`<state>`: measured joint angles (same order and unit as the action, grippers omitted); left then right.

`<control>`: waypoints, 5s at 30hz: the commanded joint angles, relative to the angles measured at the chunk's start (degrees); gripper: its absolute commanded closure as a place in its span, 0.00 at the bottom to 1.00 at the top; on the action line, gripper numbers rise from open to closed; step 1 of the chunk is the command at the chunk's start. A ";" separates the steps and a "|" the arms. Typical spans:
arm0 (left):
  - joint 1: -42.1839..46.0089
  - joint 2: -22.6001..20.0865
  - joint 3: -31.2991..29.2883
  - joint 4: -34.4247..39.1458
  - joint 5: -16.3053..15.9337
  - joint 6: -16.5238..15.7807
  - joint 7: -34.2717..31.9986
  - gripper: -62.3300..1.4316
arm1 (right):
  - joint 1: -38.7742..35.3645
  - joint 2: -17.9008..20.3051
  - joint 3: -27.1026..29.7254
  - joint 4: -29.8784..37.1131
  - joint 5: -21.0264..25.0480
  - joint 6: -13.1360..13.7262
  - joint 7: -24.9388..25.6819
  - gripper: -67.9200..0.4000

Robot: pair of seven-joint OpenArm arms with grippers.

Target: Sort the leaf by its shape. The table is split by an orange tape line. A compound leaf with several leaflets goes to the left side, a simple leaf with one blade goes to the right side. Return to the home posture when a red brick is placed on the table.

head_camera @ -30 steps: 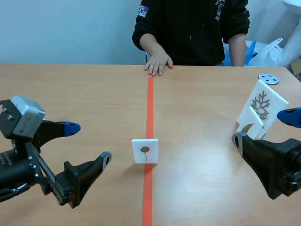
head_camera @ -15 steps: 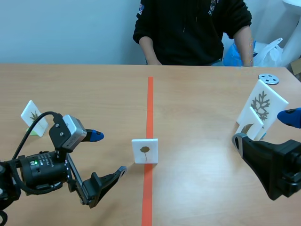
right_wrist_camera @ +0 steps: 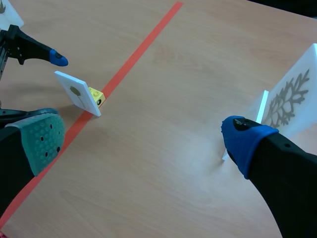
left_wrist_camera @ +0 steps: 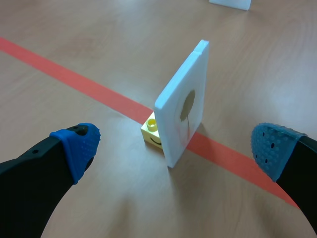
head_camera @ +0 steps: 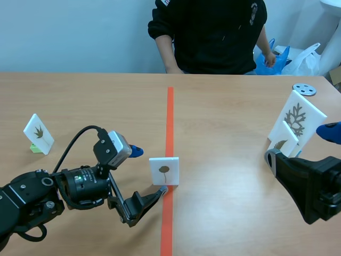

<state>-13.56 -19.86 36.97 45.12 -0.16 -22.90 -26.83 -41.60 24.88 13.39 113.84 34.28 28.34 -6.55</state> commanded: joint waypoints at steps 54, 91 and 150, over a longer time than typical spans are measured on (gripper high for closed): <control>-7.45 3.63 9.62 -9.55 -6.69 8.20 -6.82 0.87 | 0.66 -2.38 0.17 0.15 2.19 0.02 0.46 0.00; 14.49 -10.34 -21.79 11.15 -30.12 14.88 4.02 0.89 | 1.18 -2.36 0.17 0.15 2.16 0.00 1.33 0.00; 16.35 -9.35 -29.55 11.82 -36.92 16.90 3.98 0.14 | 2.08 -2.36 0.17 0.15 2.14 0.00 1.27 0.00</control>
<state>1.80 -28.21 8.25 55.35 -37.12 -5.61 -22.41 -39.86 22.24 13.39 113.84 35.59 28.34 -6.33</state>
